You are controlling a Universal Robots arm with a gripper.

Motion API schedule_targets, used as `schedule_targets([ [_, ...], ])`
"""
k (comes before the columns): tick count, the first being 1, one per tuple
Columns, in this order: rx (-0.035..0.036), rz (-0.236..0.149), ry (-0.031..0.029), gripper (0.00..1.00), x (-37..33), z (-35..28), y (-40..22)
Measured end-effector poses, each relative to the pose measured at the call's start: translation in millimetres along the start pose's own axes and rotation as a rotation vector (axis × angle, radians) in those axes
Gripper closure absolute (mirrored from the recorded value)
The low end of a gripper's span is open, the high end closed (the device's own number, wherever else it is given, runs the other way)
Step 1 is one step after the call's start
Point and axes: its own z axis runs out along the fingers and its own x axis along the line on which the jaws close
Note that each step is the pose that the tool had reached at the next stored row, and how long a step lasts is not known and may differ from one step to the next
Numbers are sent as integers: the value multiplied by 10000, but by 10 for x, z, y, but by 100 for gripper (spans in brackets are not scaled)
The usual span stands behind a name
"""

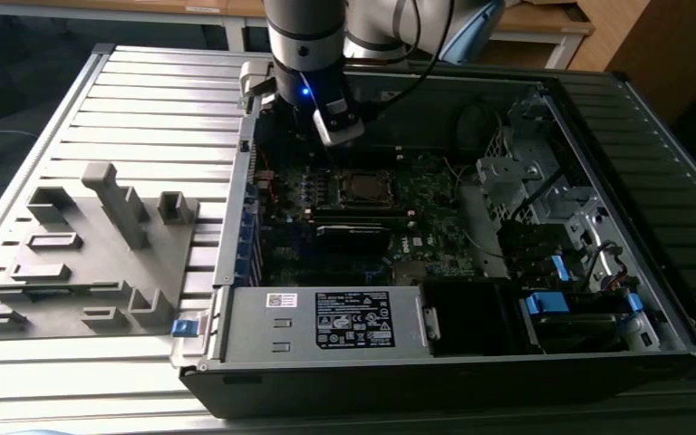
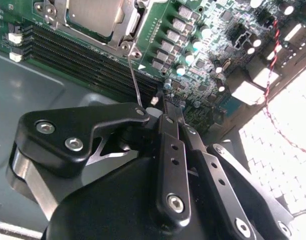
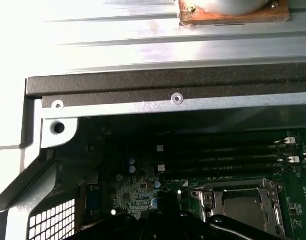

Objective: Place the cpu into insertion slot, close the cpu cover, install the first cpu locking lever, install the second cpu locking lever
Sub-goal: 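Install the first cpu locking lever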

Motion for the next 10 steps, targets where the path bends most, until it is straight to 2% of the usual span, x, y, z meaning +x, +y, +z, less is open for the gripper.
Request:
schedule_targets([
  [4, -120, 4, 9, 89, 0, 1, 3],
  [10, -129, 4, 10, 89, -37, 6, 17],
])
